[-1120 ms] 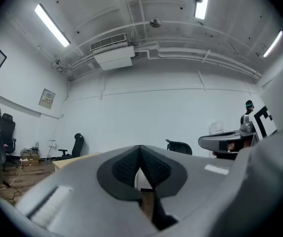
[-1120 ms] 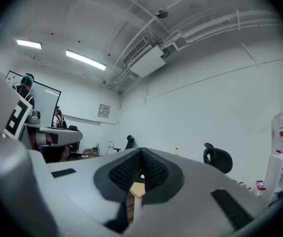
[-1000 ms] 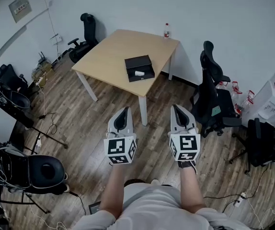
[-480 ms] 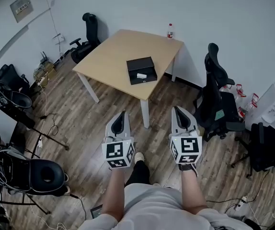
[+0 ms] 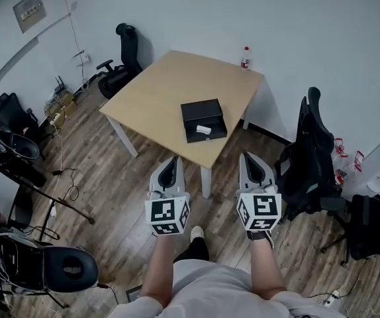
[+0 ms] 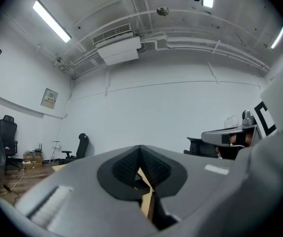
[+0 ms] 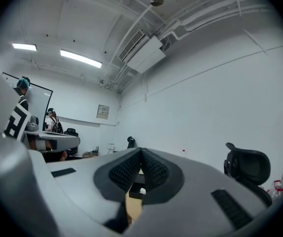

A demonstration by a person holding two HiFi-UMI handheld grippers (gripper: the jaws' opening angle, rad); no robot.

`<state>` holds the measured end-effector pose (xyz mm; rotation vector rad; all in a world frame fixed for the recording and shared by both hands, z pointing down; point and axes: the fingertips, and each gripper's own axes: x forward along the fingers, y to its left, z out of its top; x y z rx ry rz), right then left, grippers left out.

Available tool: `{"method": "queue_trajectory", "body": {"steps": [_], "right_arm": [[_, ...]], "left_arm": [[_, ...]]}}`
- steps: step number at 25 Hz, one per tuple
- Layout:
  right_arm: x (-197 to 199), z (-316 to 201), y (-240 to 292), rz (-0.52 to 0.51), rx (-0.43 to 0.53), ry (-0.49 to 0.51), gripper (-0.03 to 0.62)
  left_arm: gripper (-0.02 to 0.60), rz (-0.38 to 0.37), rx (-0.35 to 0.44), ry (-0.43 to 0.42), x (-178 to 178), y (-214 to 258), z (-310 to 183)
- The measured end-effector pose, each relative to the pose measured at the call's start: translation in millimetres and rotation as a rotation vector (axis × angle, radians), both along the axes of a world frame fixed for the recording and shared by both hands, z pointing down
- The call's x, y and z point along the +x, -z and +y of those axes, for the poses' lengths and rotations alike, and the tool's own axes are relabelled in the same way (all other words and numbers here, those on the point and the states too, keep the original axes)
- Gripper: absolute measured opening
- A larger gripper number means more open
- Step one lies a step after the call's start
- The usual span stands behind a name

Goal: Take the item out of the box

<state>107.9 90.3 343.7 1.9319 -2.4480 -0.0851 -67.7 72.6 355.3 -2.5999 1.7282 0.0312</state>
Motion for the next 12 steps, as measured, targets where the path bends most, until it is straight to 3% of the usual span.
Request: {"method": "queue_trajectory", "body": {"steps": [12], "right_arm": [[-36, -157, -15, 0.047, -0.047, 0.022, 0.012]], "left_arm": [[0.005, 0.020, -0.036, -0.035, -20, -16, -152]]}}
